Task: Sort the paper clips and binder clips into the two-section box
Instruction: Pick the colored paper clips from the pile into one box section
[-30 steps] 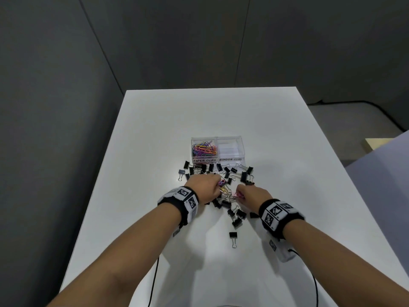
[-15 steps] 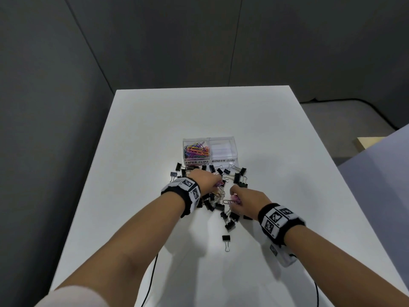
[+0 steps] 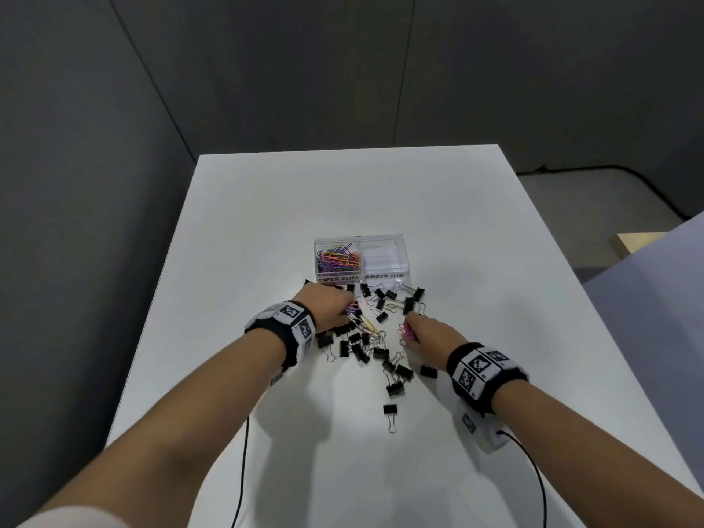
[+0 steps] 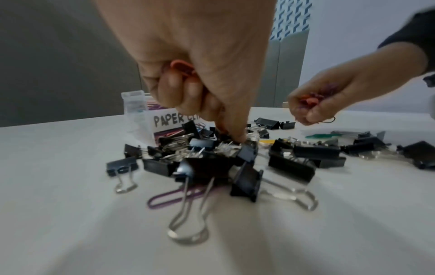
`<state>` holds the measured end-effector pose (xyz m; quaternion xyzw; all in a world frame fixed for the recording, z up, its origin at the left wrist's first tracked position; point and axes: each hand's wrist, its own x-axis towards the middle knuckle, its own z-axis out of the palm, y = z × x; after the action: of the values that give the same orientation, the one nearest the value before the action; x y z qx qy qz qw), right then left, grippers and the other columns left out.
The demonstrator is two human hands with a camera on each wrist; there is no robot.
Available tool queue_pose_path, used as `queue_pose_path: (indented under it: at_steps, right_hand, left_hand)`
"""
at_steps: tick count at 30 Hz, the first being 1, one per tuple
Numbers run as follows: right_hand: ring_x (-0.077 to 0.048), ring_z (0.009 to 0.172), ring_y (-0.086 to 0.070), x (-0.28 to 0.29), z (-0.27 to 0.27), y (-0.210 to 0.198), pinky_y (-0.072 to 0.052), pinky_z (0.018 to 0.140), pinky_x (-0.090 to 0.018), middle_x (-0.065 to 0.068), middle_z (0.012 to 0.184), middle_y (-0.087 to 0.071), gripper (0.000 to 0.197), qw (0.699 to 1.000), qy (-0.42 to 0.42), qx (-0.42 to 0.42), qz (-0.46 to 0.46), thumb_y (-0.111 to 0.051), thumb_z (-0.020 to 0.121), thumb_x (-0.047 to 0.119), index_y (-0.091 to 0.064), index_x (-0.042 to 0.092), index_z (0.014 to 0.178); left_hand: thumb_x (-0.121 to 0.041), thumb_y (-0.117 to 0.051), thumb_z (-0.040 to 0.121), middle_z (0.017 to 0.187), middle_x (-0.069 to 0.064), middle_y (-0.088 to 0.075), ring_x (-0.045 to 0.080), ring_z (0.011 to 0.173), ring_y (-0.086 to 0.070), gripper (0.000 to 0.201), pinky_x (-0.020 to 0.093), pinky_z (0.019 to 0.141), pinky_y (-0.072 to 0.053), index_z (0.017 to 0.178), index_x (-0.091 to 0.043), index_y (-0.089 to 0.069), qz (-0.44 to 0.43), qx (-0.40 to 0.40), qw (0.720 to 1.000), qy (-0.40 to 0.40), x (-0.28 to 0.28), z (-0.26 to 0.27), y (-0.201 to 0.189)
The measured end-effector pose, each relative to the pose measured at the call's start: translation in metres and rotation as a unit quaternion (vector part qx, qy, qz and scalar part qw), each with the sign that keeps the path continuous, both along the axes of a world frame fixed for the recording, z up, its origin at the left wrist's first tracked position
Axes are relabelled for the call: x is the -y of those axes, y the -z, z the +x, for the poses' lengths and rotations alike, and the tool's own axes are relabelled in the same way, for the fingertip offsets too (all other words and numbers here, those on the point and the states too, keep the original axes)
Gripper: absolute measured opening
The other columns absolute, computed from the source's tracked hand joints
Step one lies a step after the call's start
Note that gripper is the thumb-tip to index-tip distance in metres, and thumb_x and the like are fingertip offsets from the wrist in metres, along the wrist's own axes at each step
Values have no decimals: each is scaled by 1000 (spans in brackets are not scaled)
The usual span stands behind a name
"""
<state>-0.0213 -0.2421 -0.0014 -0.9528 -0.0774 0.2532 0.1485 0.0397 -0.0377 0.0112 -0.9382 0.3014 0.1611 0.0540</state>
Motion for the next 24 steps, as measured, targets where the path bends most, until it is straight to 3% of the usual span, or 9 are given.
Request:
queue_pose_path:
  at_steps: [4,8,12,14,16,18,24]
  right_hand:
    - [-23,70,-47,10,3,-6,-34,63,-30,-8,79,-51,10,1000,24,-2,18,-38,97,20,-31,14,92]
    - [-23,72,-45,15,4,-10,-34,63,-31,-7,76,-49,13,999,49,0,8,-41,95,19,-29,17,92]
    - [-24,70,-46,14,3,-10,-33,59,-30,2,65,-43,12,999,49,-7,4,-43,92,16,-34,14,99]
    - [-24,70,-48,12,-1,-10,-36,64,-29,0,72,-51,24,999,35,-10,-13,-43,93,19,-37,13,116]
    - [-24,74,-50,12,-4,-9,-37,67,-29,-10,90,-63,30,999,21,-19,-42,-39,96,21,-35,13,124]
    - [-26,80,-52,12,-6,-8,-36,69,-30,-14,103,-63,28,998,16,-37,-58,-36,97,21,-38,11,123]
    - [-22,76,-45,11,-9,-4,-35,68,-31,-6,87,-50,5,996,26,-33,-74,-35,96,20,-35,15,99]
  left_hand:
    - [-51,-34,96,104,6,-68,26,96,-64,45,33,77,-49,118,-18,-53,-19,3,1000,5,-1,-2,-2]
    - [-39,-27,101,101,10,-68,28,92,-64,42,32,72,-45,108,-8,-55,-24,9,1000,15,22,1,-4]
    - [-24,-37,101,91,10,-61,25,81,-58,25,32,70,-43,109,-7,-53,-3,-41,999,26,40,3,3]
    - [-21,-42,98,95,10,-65,25,83,-59,21,32,70,-43,114,-11,-51,8,-64,998,26,43,3,7]
    - [-27,-45,96,97,10,-66,27,88,-61,28,32,75,-47,118,-11,-51,25,-70,997,33,44,2,9]
    - [-28,-49,93,97,9,-66,27,90,-62,28,32,78,-49,114,-10,-53,45,-62,996,48,45,2,9]
    - [-28,-52,93,101,7,-65,26,99,-63,25,35,81,-50,110,-10,-56,74,-58,993,66,45,-2,8]
